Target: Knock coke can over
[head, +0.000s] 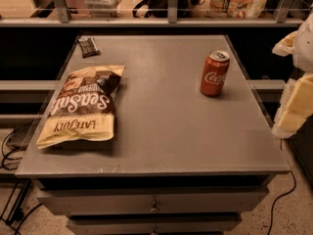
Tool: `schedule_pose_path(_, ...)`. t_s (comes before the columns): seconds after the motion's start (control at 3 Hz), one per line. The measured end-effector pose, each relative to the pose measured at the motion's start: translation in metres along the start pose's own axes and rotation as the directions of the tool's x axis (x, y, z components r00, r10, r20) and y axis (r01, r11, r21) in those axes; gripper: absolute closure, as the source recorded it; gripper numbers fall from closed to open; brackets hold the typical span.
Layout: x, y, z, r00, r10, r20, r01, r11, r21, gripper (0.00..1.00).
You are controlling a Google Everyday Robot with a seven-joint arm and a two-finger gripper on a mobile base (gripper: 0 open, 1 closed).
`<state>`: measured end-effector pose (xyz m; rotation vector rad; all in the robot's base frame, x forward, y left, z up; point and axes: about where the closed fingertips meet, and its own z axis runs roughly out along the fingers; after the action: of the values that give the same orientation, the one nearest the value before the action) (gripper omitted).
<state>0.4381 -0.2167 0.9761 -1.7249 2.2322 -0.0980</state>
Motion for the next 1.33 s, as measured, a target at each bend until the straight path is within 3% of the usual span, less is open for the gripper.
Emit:
schedule_pose_path(0.67,0.000,0.000,0.000,1.000,0.000,0.001,0.000,1.0000,0.000,0.00)
schedule_pose_path(1.33,-0.013,-0.060,0.029,0.990,0.065,0.128,-0.076,0.9938,0.081,0.00)
